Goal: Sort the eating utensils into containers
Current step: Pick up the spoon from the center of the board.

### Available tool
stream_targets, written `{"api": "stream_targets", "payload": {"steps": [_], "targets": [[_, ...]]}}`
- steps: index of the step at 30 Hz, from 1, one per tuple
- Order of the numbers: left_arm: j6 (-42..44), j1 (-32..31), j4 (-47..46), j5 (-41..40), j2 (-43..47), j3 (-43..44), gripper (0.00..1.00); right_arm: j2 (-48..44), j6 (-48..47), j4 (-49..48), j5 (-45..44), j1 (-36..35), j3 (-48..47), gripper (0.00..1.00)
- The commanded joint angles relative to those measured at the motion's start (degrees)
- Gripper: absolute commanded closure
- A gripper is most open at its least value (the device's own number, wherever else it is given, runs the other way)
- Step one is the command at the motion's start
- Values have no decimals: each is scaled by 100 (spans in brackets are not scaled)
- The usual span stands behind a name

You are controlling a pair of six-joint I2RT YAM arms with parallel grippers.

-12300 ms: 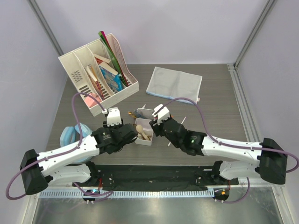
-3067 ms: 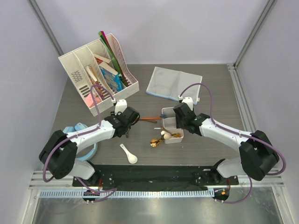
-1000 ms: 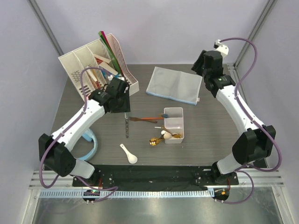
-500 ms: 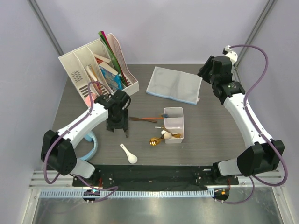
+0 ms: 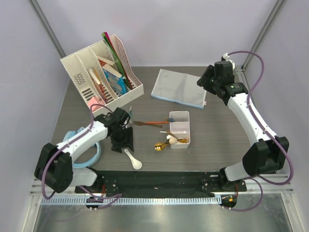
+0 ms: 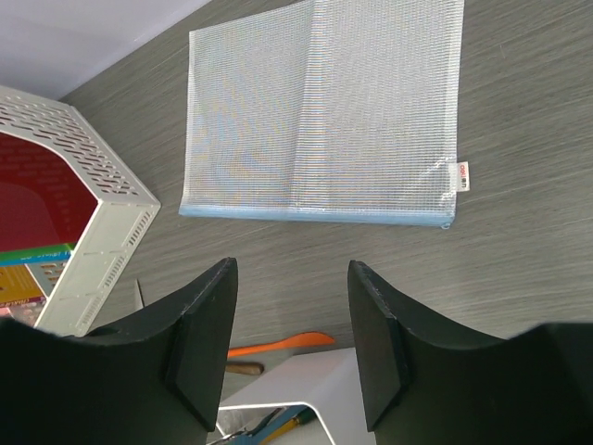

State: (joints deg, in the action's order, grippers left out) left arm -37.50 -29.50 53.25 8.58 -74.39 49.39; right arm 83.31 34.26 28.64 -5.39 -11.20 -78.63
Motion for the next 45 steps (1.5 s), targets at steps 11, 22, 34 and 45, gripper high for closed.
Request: {"api": "stream_targets", "payload": {"steps": [11,22,34,45], "targets": [[251,190,-1449,706,-892,-483,39,-262,-262,247,29,-5,-372,44],[243,190,-1222,970,-1298,-324,44,-43,-332,343,38,13,-548,44],[374,181,-1151,909,-1877,71,70,89,-297,352,82,57,-513,44],[462,181,-922,716,-2000,580,100,89,-236,361,73,127,-443,44]]}}
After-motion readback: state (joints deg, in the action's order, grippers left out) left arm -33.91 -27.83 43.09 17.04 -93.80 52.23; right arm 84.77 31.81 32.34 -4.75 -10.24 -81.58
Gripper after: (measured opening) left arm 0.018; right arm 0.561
